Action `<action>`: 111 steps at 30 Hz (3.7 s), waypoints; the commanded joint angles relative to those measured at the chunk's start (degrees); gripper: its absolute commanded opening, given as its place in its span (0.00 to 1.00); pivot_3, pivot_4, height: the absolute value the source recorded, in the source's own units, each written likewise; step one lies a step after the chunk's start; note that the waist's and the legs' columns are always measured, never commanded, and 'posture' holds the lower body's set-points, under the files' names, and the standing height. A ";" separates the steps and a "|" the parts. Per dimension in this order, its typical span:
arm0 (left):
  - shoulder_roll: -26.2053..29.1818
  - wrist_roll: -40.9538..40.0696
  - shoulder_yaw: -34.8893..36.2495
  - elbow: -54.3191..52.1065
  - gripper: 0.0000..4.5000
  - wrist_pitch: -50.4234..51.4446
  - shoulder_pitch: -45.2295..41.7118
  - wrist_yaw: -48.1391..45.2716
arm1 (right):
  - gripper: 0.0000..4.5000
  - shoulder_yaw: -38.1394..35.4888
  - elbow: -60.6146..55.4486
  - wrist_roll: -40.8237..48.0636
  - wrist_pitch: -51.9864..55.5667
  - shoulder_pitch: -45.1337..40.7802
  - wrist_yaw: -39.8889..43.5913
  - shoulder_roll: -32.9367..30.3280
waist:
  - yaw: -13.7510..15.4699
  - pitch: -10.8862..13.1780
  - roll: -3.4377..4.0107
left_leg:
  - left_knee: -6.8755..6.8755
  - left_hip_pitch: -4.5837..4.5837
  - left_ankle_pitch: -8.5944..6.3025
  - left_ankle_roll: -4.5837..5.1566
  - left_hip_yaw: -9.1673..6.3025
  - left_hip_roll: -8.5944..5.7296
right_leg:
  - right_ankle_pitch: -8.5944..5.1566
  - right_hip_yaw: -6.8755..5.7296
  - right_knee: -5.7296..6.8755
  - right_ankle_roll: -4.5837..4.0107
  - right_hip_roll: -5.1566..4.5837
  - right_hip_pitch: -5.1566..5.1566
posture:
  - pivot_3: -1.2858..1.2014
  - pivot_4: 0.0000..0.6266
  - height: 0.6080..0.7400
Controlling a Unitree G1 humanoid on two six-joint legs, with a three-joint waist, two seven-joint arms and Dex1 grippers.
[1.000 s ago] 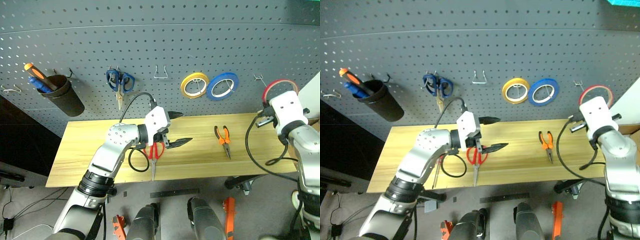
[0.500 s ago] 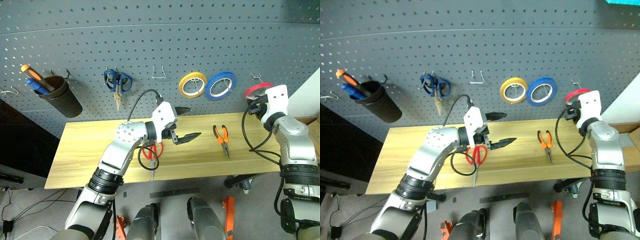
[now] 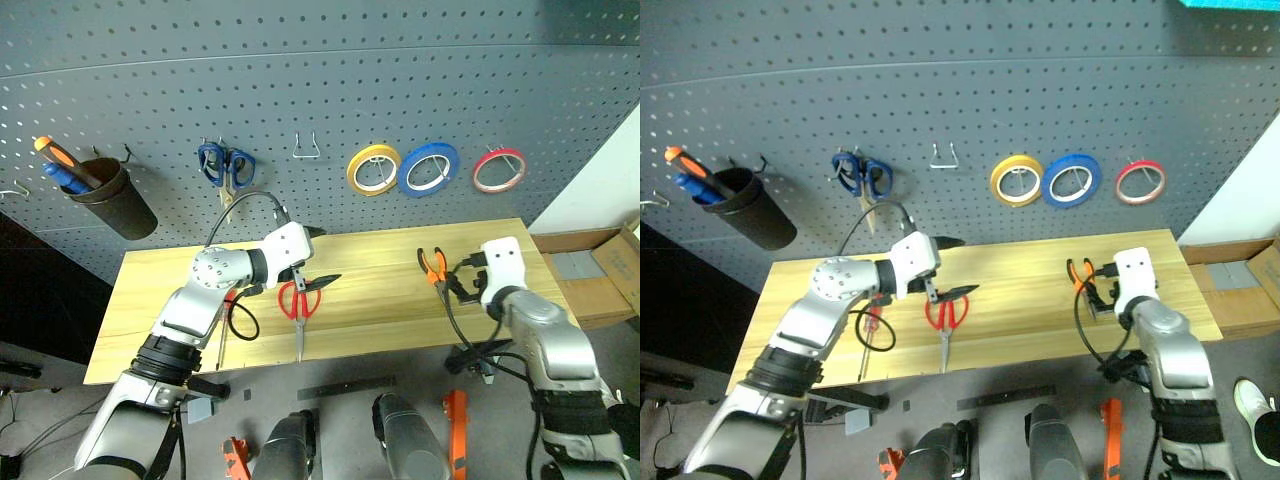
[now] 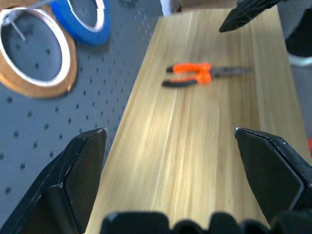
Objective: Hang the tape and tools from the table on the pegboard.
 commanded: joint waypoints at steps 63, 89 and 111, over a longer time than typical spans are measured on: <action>1.61 0.13 4.52 -1.82 1.00 -0.21 4.41 0.96 | 0.85 -1.96 78.96 -4.17 -36.57 -34.00 -10.65 9.20 | -0.15 -1.40 0.01 | 0.02 0.03 0.10 0.11 0.28 0.00 | 0.39 0.28 0.04 -0.13 0.07 -0.06 | 0.46 0.23 1.00; 1.22 -5.16 9.40 -5.66 1.00 6.73 8.36 3.08 | 0.13 1.24 23.22 -0.56 -12.70 -14.25 -2.22 10.90 | 0.50 -2.22 -0.09 | -0.03 -0.01 0.08 0.09 0.13 0.08 | 0.38 0.28 0.05 -0.13 0.18 -0.13 | 0.46 0.28 1.00; 0.13 -8.68 10.90 -9.42 1.00 19.05 9.28 6.47 | 0.99 1.20 51.46 -2.09 -12.07 -30.52 -4.15 5.99 | 0.45 0.96 -0.50 | -0.12 -0.03 0.07 0.13 1.22 0.69 | 0.60 1.29 -0.03 -0.27 0.81 -0.56 | 0.47 0.53 1.00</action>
